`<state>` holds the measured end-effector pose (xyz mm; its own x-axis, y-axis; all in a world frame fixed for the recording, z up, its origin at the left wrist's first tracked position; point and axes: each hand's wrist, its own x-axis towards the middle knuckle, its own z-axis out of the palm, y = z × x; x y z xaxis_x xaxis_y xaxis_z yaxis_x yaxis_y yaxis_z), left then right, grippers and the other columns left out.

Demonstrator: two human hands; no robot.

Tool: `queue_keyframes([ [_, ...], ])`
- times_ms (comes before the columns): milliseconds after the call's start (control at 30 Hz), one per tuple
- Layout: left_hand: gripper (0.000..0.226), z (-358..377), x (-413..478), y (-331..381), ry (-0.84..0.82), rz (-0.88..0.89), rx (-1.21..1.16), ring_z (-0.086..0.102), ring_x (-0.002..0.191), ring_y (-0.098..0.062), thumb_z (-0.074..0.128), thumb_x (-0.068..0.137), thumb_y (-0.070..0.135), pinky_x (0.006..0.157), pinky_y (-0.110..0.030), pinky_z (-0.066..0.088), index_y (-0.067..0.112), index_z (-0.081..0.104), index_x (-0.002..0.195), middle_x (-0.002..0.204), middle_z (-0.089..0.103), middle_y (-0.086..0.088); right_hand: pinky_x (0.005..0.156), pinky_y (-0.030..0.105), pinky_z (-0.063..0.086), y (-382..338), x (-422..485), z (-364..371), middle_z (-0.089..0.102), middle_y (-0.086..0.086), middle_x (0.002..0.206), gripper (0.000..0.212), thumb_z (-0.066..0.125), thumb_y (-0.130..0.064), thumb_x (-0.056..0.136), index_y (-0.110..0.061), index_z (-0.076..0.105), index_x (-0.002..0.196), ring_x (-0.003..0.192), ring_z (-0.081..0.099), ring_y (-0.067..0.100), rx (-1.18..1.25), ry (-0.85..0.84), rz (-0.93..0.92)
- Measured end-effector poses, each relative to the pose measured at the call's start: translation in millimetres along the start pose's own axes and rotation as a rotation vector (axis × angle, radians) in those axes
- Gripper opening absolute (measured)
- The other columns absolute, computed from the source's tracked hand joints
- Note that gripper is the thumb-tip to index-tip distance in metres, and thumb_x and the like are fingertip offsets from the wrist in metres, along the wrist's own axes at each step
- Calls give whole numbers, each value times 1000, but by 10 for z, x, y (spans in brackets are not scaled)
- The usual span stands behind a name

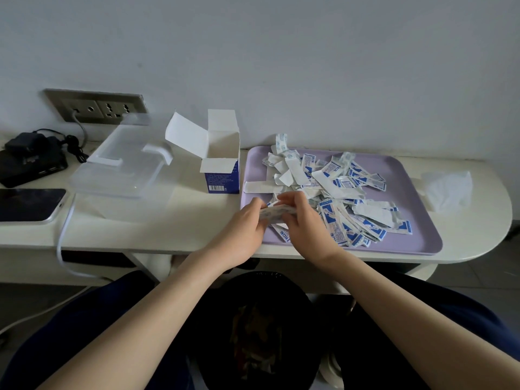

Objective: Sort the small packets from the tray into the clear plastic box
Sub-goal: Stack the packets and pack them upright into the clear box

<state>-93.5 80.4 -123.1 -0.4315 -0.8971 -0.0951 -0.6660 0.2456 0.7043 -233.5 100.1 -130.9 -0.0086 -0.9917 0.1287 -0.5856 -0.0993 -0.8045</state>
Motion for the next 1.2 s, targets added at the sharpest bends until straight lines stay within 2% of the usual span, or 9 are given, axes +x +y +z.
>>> queue_keyframes([
  [133, 10, -49, -37, -10, -72, -20, 115, 56, 86, -29, 39, 94, 2, 74, -38, 44, 9, 45, 98, 98, 62, -13, 83, 22, 41, 10, -4, -96, 58, 11, 114, 28, 44, -1, 93, -5, 49, 120, 100, 57, 25, -222, -196, -106],
  [233, 14, -84, -90, -30, -49, 18, 369, 52, 76, -28, 37, 93, 2, 63, -37, 38, 16, 37, 91, 92, 56, -8, 79, 39, 45, -16, -39, -143, 58, 11, 109, 28, 42, -6, 94, -8, 45, 122, 93, 58, 32, -484, -364, -155],
  [433, 13, -114, -137, -46, -147, 45, 454, 59, 90, -31, 42, 97, 18, 74, -37, 46, 16, 49, 108, 104, 63, -8, 63, 34, 37, -96, -18, -182, 54, 5, 103, 19, 42, -11, 95, -14, 46, 114, 86, 56, 29, -768, -321, -331],
  [567, 22, -125, -192, -25, -95, 101, 512, 60, 90, -30, 36, 101, 26, 77, -35, 43, 15, 44, 119, 101, 66, -7, 69, 32, 43, -98, 27, -134, 55, 4, 104, 19, 45, -5, 94, -13, 52, 109, 90, 53, 23, -561, -273, -396],
  [700, 5, -242, -289, -94, 34, 77, 484, 59, 78, -27, 36, 101, 15, 63, -31, 29, 16, 40, 99, 88, 61, -3, 72, 22, 48, -223, 71, -26, 62, -1, 91, 10, 47, -3, 95, -11, 52, 100, 81, 61, 15, -101, -211, -222],
  [767, 13, -322, -343, -135, 93, 38, 454, 57, 73, -29, 36, 99, 10, 59, -31, 27, 18, 33, 90, 83, 58, -5, 67, 17, 49, -311, 106, 23, 63, -6, 78, 9, 51, -5, 93, -14, 53, 92, 69, 61, 7, 70, -157, -156],
  [933, 15, -527, -477, -239, 207, -3, 418, 54, 76, -31, 32, 102, 24, 61, -34, 30, 17, 33, 89, 88, 59, -6, 66, 20, 52, -506, 202, 213, 67, 2, 69, 9, 62, -6, 87, -12, 58, 81, 59, 61, 8, 377, -78, 16],
  [1033, 12, -673, -566, -333, 294, -35, 466, 56, 82, -29, 31, 102, 20, 63, -32, 30, 17, 33, 91, 94, 60, -5, 80, 26, 49, -456, 235, 370, 67, 0, 89, 8, 57, -9, 90, -13, 60, 97, 84, 63, 14, 42, -34, -107],
  [1200, 12, -947, -653, -490, 519, -66, 575, 50, 87, -31, 41, 99, 14, 67, -31, 27, 7, 51, 98, 96, 52, -9, 97, 35, 37, -291, 402, 607, 50, 4, 132, 40, 53, -17, 91, -15, 47, 131, 119, 44, 27, -533, -137, -331],
])
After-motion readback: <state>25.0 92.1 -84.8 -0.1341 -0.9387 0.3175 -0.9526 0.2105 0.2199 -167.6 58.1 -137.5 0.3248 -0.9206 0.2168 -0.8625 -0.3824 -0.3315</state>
